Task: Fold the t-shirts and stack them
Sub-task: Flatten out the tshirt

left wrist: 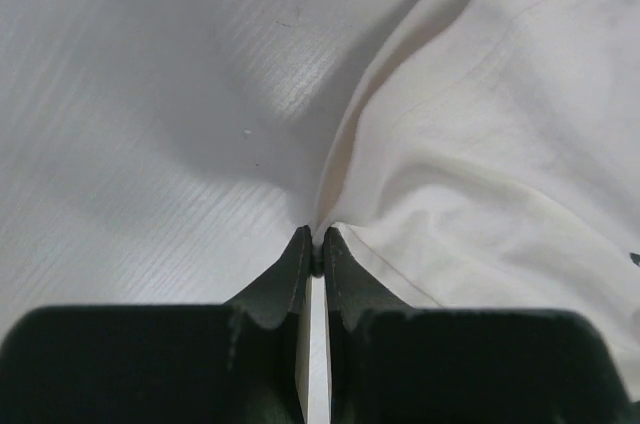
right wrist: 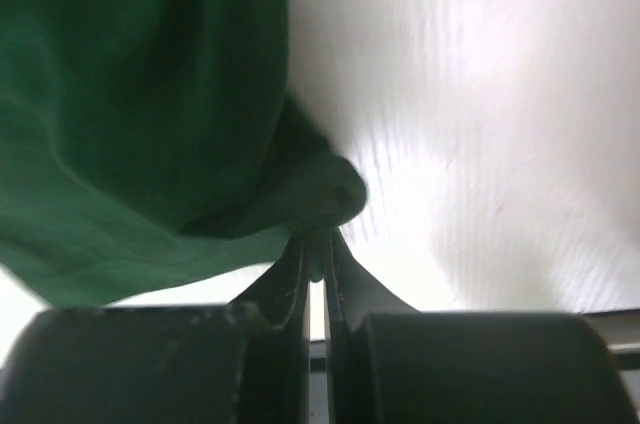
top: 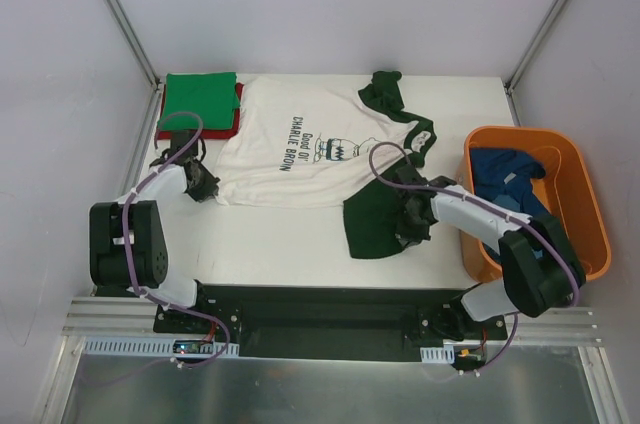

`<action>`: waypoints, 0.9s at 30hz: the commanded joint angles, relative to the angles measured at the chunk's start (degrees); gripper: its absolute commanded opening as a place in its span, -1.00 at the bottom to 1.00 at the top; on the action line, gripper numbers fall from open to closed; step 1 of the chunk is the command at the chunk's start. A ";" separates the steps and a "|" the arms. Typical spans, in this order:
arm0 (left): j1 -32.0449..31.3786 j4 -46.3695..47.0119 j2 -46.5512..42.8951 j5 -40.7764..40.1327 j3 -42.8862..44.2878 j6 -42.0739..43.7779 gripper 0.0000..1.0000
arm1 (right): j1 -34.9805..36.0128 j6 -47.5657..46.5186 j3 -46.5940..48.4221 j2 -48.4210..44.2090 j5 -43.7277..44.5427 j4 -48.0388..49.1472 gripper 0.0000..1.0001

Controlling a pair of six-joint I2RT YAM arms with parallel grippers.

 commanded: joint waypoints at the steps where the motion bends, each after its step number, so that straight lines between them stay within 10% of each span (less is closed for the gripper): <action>1: 0.05 0.66 -6.22 4.05 3.83 -0.13 -1.00 | -3.26 -6.53 9.24 -8.29 7.77 3.96 -0.99; 13: -1.79 3.12 -24.94 8.99 29.83 3.02 -1.00 | -4.77 -29.55 37.01 -28.34 22.10 14.40 -0.99; 27: -1.71 2.68 -33.56 17.24 61.29 8.30 -1.00 | -4.77 -43.45 79.54 -27.83 7.69 8.62 -0.99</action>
